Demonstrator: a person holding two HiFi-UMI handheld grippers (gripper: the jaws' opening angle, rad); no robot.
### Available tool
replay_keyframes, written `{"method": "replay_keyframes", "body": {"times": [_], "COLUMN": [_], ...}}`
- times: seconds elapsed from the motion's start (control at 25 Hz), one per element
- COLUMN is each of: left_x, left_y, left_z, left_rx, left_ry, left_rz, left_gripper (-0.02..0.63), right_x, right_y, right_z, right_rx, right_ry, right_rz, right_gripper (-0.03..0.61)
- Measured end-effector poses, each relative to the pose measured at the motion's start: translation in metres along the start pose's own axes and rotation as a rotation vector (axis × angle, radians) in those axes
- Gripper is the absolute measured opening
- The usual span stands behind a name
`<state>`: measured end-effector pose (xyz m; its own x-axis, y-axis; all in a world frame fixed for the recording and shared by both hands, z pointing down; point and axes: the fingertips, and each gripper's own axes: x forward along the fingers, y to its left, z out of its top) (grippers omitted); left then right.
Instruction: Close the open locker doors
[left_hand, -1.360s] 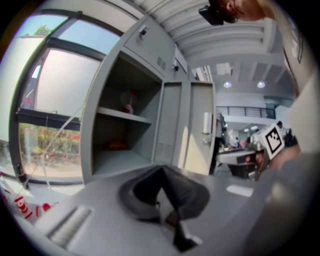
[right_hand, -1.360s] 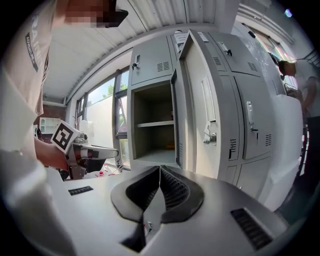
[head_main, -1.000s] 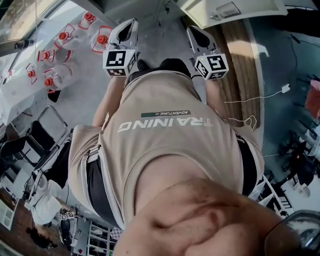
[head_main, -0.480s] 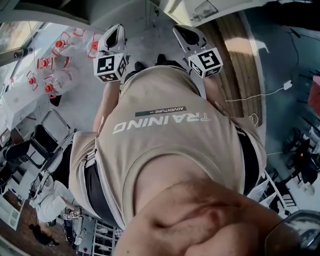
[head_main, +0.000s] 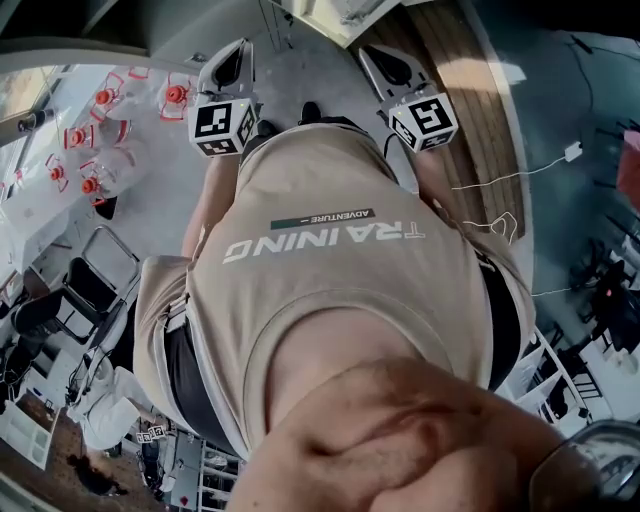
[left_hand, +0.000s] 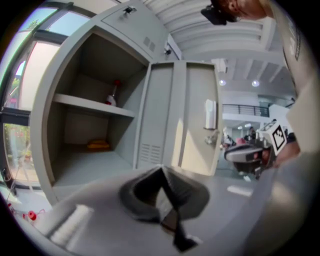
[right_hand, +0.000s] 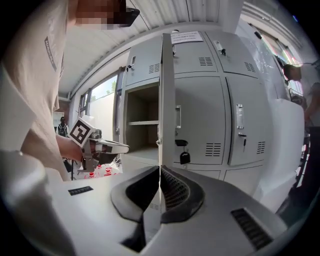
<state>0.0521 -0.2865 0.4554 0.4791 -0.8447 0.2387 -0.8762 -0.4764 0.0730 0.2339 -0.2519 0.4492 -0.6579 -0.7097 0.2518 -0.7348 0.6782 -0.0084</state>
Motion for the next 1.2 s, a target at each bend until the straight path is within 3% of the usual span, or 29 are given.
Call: {"method": "replay_keyframes", "body": {"times": [0.16,0.28,0.6,0.84,1.2], "left_x": [0.007,0.008,0.001,-0.012,-0.047], "left_y": [-0.016,-0.022,-0.011,-0.001,0.028], "left_z": [0.005,0.005,-0.008,-0.029,-0.039], "left_rx": [0.021,0.025,0.004,-0.028,-0.072], "left_ry": [-0.005,-0.003,0.019,0.061,0.048], "left_rz": [-0.007,0.011,0.108,0.169,0.277], "left_gripper": [0.000,0.000,0.000,0.000,0.000], "right_x": [0.000,0.003,0.016,0.019,0.040], "right_y": [-0.027,-0.037,-0.039,-0.030,0.029], "right_z": [0.006,0.011,0.011,0.007,0.017], "right_rx": [-0.004,0.001,-0.054,-0.032,-0.061], "right_ry": [-0.037,-0.059,-0.085,-0.104,-0.106], "right_rz": [-0.063,-0.046,0.071,0.163,0.362], "right_gripper": [0.015,0.015,0.015,0.015,0.015]}}
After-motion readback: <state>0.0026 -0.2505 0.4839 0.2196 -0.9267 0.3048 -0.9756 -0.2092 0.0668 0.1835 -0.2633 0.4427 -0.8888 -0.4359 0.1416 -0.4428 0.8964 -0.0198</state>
